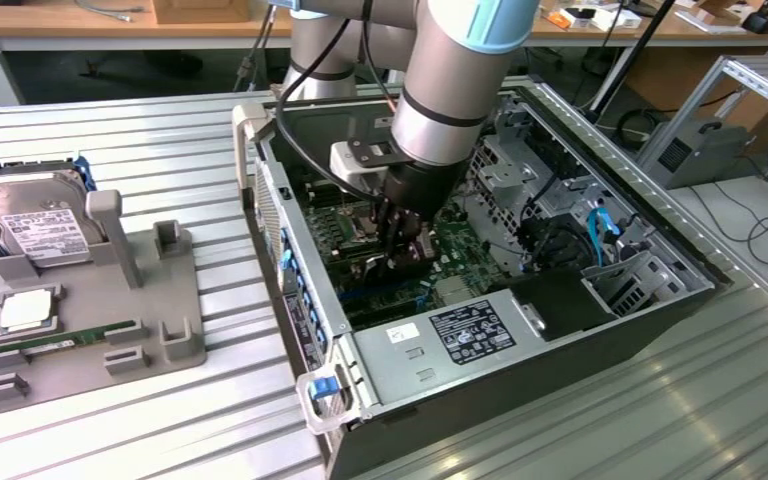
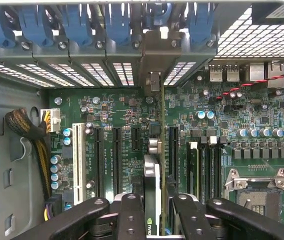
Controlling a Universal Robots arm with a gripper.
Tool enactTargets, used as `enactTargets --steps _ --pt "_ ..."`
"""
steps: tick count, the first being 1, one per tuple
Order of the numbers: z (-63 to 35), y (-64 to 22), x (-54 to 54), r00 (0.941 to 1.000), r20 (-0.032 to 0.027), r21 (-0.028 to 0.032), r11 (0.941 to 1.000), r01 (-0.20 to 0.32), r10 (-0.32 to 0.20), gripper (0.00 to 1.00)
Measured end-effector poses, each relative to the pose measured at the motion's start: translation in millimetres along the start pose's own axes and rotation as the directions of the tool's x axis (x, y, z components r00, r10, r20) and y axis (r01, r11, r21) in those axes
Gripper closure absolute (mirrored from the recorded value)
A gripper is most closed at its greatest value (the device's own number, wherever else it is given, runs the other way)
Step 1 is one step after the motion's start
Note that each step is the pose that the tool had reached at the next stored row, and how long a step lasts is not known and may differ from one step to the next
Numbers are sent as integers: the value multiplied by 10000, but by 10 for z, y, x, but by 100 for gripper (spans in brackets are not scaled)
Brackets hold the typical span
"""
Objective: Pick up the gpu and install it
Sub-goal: 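Insert the gpu into the slot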
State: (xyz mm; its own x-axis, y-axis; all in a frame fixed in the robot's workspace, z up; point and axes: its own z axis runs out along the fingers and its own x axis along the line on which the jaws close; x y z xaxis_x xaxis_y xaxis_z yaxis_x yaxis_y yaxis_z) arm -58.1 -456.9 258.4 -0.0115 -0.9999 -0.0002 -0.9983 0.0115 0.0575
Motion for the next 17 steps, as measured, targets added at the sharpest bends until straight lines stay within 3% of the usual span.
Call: enactTargets --steps 4,7,8,9,11,12,15,17 --pt "1 0 0 10000 3 2 10000 0 0 72" --pt "0 0 0 10000 0 0 10000 0 0 54" --pt "0 0 0 10000 0 0 10000 0 0 54" --pt "0 0 0 10000 0 0 10000 0 0 47" --pt "-27 2 0 10000 -2 -1 10000 -1 1 47" --pt "-57 3 0 10000 0 0 10000 -2 2 47" --pt "-310 18 0 10000 -12 2 10000 -6 6 47" --pt "-444 26 -10 10000 -74 3 10000 -10 10 47"
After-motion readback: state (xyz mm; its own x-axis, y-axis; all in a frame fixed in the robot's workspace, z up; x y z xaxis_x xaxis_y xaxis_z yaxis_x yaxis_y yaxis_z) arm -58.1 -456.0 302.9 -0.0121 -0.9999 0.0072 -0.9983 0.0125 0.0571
